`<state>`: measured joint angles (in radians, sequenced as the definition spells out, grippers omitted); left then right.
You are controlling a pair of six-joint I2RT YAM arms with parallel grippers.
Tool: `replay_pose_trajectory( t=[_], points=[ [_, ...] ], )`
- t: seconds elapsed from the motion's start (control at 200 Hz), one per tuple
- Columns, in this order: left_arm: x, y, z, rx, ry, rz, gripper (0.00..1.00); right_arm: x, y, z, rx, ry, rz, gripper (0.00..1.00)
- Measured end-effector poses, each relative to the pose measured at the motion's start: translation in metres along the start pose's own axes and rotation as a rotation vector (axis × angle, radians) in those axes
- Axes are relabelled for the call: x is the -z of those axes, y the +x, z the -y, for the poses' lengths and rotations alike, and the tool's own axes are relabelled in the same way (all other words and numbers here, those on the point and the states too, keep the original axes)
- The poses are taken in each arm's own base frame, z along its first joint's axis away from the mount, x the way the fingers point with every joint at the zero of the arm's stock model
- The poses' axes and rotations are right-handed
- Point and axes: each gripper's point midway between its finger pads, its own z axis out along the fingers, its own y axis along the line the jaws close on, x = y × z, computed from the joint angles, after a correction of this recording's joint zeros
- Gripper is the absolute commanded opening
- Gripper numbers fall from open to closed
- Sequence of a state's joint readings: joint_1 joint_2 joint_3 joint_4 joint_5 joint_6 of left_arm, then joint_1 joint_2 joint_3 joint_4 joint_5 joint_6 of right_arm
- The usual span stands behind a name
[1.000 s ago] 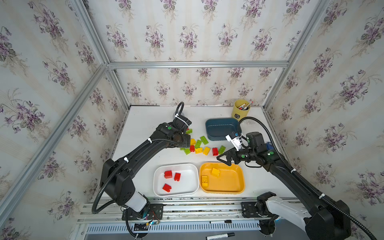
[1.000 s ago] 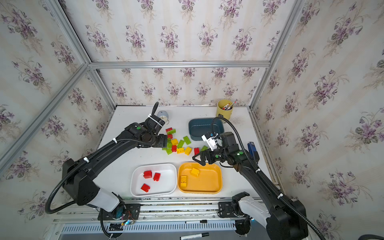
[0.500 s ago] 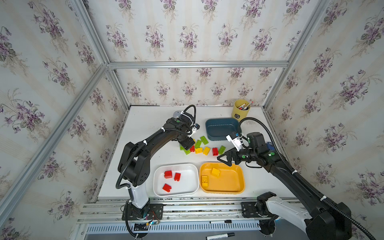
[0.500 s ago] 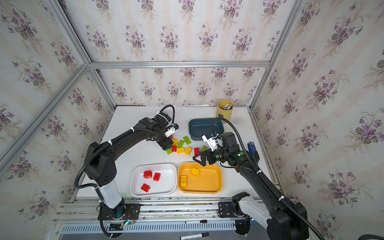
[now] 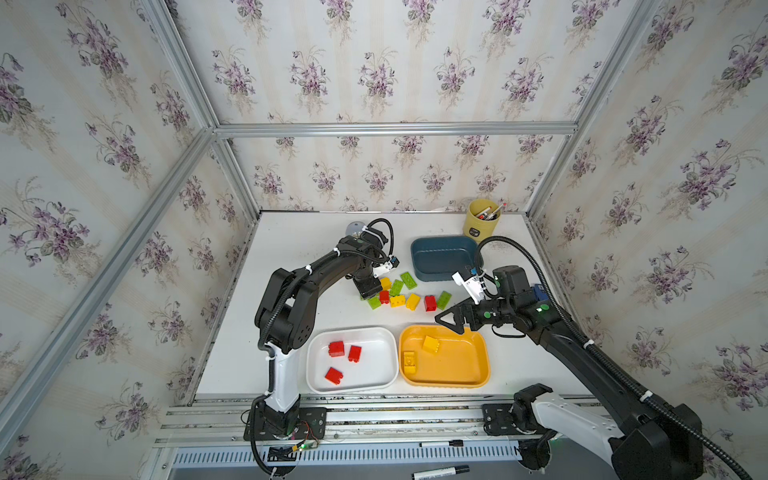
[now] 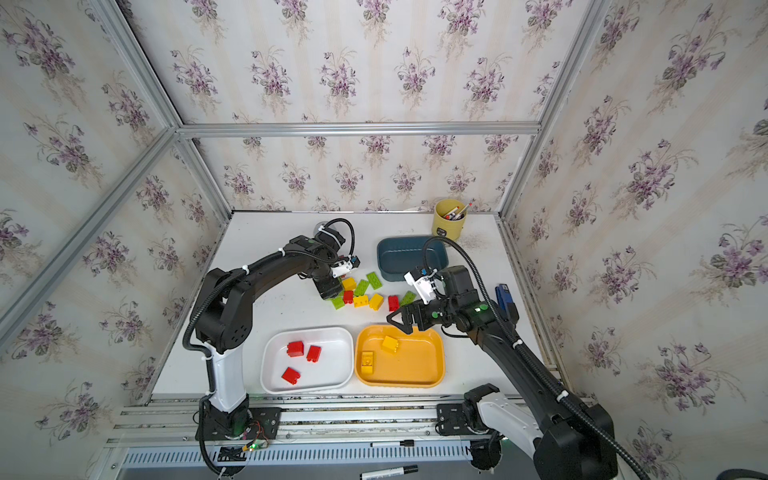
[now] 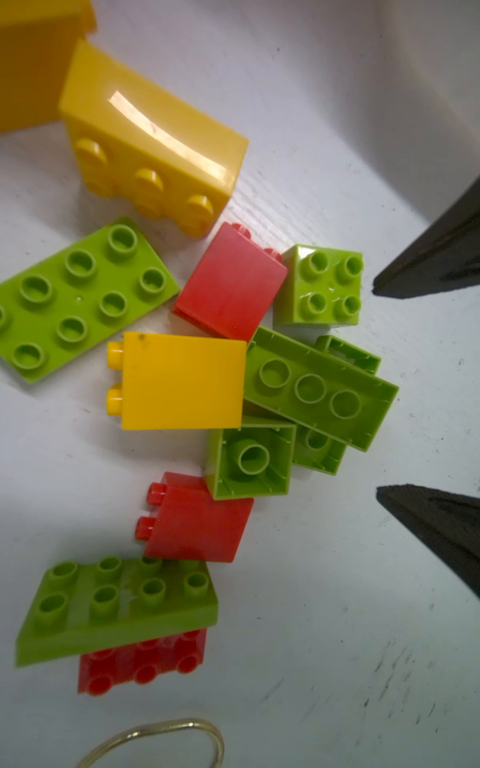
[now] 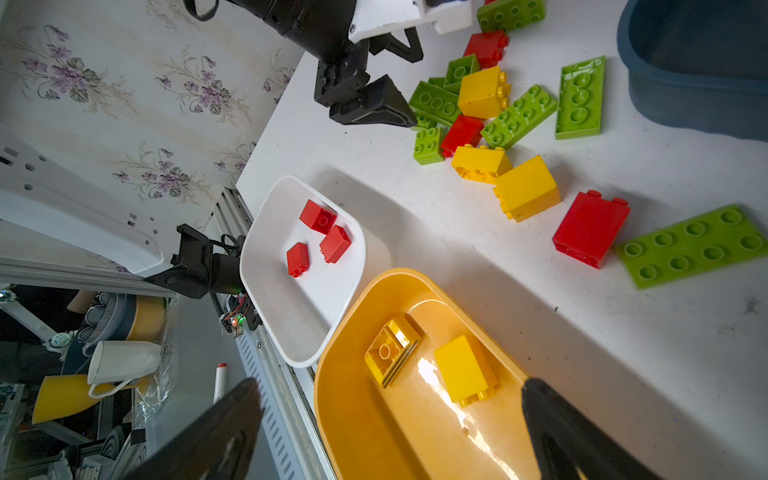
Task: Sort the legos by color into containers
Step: 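Move the left gripper over a yellow brick in the pile and lower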
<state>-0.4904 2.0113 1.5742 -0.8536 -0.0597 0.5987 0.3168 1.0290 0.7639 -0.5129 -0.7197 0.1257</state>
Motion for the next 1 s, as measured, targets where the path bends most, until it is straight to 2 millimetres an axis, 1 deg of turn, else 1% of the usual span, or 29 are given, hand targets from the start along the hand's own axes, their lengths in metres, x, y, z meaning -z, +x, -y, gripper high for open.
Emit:
replay_pose_trajectory(
  t=[0.06, 0.19, 0.275, 0.425, 0.555, 0.57, 0.69, 0.88, 0.93, 1.0],
  points=[
    [-0.003, -0.001, -0.001, -0.007, 0.001, -0.001, 0.71, -0.001, 0.001, 0.001, -0.001, 0.0, -0.003, 1.0],
    [-0.012, 0.003, -0.001, -0.021, 0.005, -0.025, 0.65, -0.002, 0.002, 0.002, -0.009, 0.002, -0.013, 1.0],
    [-0.014, 0.003, -0.002, -0.026, 0.003, -0.031, 0.64, -0.003, 0.002, 0.003, -0.01, 0.002, -0.015, 1.0],
    [-0.022, 0.004, -0.001, -0.03, 0.012, -0.044, 0.56, -0.004, 0.003, 0.004, -0.016, 0.003, -0.021, 1.0],
    [-0.025, 0.004, -0.002, -0.033, 0.014, -0.046, 0.56, -0.004, 0.003, 0.004, -0.016, 0.003, -0.021, 1.0],
    [-0.025, 0.003, -0.002, -0.033, 0.013, -0.046, 0.52, -0.004, 0.003, 0.004, -0.016, 0.003, -0.022, 1.0],
    [-0.029, 0.002, -0.002, -0.034, 0.016, -0.049, 0.44, -0.004, 0.002, 0.004, -0.016, 0.003, -0.022, 1.0],
    [-0.03, -0.001, -0.004, -0.033, 0.016, -0.042, 0.36, -0.004, 0.0, 0.003, -0.015, 0.003, -0.025, 1.0],
    [-0.03, -0.001, -0.003, -0.033, 0.017, -0.042, 0.32, -0.004, -0.002, 0.003, -0.008, 0.003, -0.021, 1.0],
    [-0.03, -0.001, -0.003, -0.033, 0.017, -0.042, 0.3, -0.004, -0.002, 0.003, -0.009, 0.003, -0.022, 1.0]
  ],
)
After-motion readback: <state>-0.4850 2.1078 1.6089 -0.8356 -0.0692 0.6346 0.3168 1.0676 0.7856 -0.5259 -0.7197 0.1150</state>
